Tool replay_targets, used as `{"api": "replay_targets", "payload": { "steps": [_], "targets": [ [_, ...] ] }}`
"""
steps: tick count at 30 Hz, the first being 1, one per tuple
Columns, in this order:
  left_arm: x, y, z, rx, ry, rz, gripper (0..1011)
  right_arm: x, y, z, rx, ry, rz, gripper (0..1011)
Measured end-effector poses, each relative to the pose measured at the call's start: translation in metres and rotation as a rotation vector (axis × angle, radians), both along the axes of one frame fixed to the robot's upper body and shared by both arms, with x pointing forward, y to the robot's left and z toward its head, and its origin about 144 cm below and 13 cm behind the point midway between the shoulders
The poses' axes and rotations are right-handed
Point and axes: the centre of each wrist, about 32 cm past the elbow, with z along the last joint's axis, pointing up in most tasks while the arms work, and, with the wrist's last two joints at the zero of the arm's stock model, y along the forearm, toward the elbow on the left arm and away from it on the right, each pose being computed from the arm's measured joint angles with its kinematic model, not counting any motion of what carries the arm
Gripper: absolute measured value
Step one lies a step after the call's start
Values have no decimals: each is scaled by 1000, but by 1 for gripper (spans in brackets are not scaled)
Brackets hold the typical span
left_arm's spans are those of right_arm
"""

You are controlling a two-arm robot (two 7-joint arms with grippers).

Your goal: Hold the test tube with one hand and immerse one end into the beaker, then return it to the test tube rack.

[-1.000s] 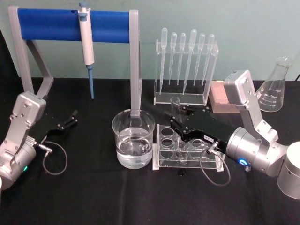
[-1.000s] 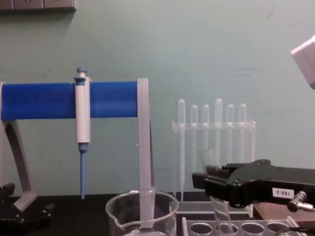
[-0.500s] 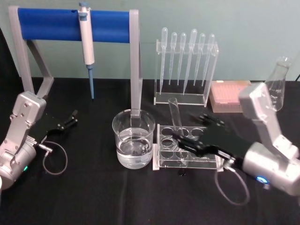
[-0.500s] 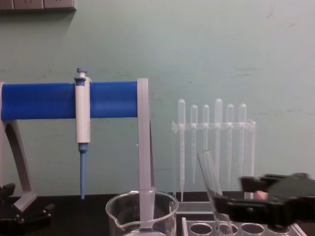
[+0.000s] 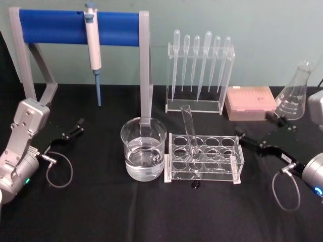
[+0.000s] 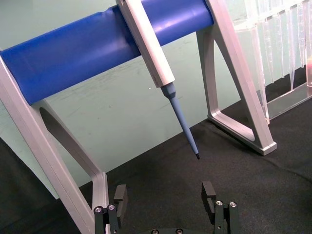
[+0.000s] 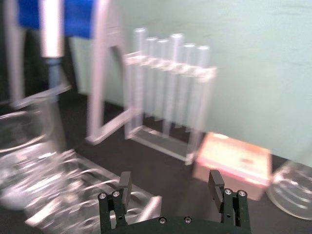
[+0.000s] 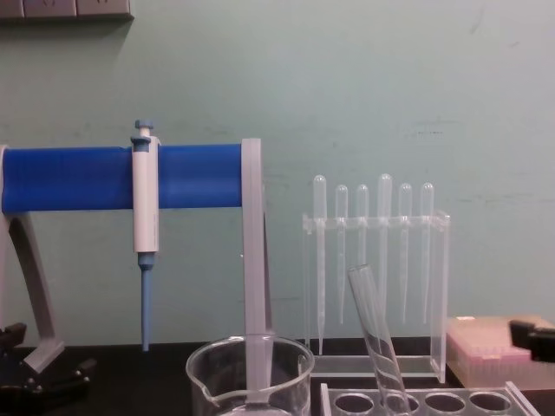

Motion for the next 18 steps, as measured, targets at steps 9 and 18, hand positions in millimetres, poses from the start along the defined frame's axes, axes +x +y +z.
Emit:
{"api": "replay_targets", "payload": {
  "steps": [9,18],
  "targets": [
    [0,0,0,0,0,0,1000,25,-2,-43,63,-98,-144,1003],
    [0,0,0,0,0,0,1000,32,7,-62,7,-104,-205,1003]
  ]
}}
